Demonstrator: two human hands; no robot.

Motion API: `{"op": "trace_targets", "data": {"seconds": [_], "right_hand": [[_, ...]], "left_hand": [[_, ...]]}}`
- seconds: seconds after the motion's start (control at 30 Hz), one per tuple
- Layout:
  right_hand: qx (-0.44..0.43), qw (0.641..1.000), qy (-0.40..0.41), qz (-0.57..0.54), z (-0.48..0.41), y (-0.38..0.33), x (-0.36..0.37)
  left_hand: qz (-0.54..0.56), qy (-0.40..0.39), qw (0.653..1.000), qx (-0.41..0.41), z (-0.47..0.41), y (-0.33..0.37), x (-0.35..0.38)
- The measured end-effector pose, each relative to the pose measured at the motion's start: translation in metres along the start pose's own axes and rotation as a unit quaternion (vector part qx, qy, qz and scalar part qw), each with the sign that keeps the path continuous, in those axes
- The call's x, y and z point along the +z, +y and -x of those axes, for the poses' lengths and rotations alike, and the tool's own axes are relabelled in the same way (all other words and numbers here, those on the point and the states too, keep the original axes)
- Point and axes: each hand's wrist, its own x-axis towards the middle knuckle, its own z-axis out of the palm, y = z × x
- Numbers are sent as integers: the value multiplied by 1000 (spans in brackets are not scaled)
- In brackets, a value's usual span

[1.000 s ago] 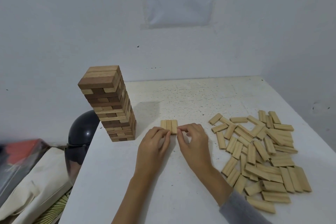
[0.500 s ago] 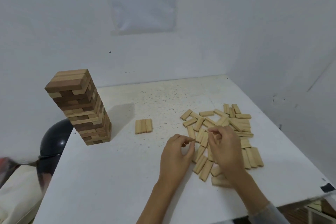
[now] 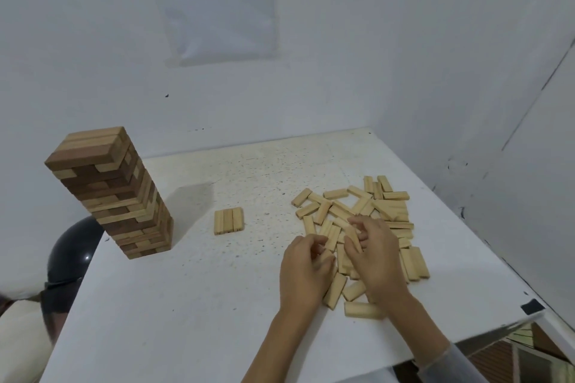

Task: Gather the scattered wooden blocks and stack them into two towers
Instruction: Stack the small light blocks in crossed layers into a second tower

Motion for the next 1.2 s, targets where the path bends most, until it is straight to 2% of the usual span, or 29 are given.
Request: {"op": "trace_targets", "data": {"seconds": [0.2,0.3,0.43,0.5,0.67,0.83,1.03,1.2], "right_hand": [[54,985,19,-165,3,2,-18],[63,975,15,-213,-2,6,-30],[63,973,20,-221,-16,25,-49],[70,977,17,-199,-26,38,-59],[65,996,-17,-60,-59,63,-78],[83,995,-45,45,-90,85,-74],[107,986,-102,76,-103,85,-74],[104,988,-98,53,-103,87,-75]], "left_hand": [[114,43,993,-5,-6,8,2],[160,24,987,6,-9,19,2],[193,-13,981,14,-16,29,8],[201,-27,979,2,-20,33,13],[215,-43,975,-16,-31,41,26],[227,-70,971,-19,-40,51,38],[248,-79,965,-28,-39,53,42],[251,-74,965,-30,-40,52,44]]}}
